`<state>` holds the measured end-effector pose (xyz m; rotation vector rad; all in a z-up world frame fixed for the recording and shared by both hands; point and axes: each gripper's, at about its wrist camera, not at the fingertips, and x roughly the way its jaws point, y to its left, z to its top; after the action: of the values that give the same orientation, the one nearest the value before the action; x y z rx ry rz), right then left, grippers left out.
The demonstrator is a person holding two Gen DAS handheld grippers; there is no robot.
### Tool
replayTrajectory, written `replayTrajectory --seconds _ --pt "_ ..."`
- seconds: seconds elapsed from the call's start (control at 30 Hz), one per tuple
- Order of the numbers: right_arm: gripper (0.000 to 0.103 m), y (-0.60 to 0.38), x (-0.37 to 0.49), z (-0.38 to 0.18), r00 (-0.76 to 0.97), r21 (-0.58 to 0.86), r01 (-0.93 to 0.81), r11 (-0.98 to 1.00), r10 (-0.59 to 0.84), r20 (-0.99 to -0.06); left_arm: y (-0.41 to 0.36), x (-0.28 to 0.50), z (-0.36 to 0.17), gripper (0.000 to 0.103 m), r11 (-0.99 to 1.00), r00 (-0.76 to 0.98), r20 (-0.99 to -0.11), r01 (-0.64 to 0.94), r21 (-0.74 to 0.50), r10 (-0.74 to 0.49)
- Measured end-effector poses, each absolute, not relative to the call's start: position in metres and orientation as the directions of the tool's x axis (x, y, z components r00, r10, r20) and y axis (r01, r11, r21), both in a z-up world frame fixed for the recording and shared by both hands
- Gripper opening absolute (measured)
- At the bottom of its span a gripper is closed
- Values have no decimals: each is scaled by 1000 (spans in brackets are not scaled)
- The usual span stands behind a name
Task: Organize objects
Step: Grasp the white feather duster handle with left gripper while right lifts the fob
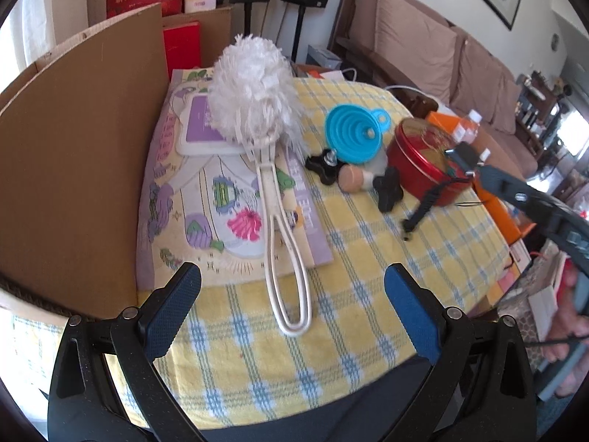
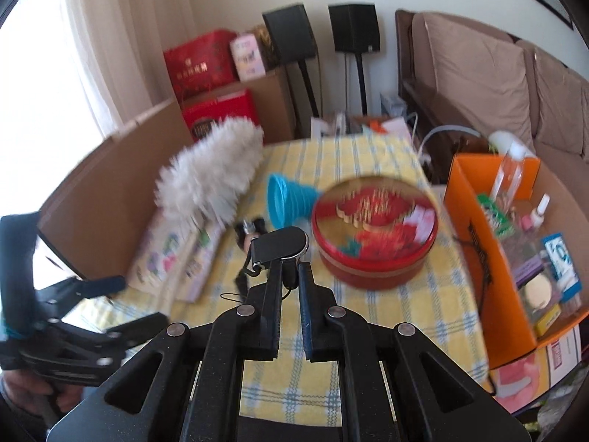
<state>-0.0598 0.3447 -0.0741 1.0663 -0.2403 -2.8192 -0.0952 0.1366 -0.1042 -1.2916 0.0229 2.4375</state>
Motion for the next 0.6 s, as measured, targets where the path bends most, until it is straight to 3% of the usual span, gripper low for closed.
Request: replayTrajectory --seconds 0.3,0.5,0.6 --pt "8 344 -52 -49 -780 212 64 -975 -181 -599 151 -128 -113 99 -962 -576 -791 -267 -56 206" --pt "8 343 -50 -52 -771 229 71 -971 -199 -605 153 -154 -124 68 -971 -545 -820 -236 -49 174" --pt "8 342 -51 -54 -766 237 71 -969 -206 -609 154 -159 -127 43 -973 -544 -826 -229 -21 146"
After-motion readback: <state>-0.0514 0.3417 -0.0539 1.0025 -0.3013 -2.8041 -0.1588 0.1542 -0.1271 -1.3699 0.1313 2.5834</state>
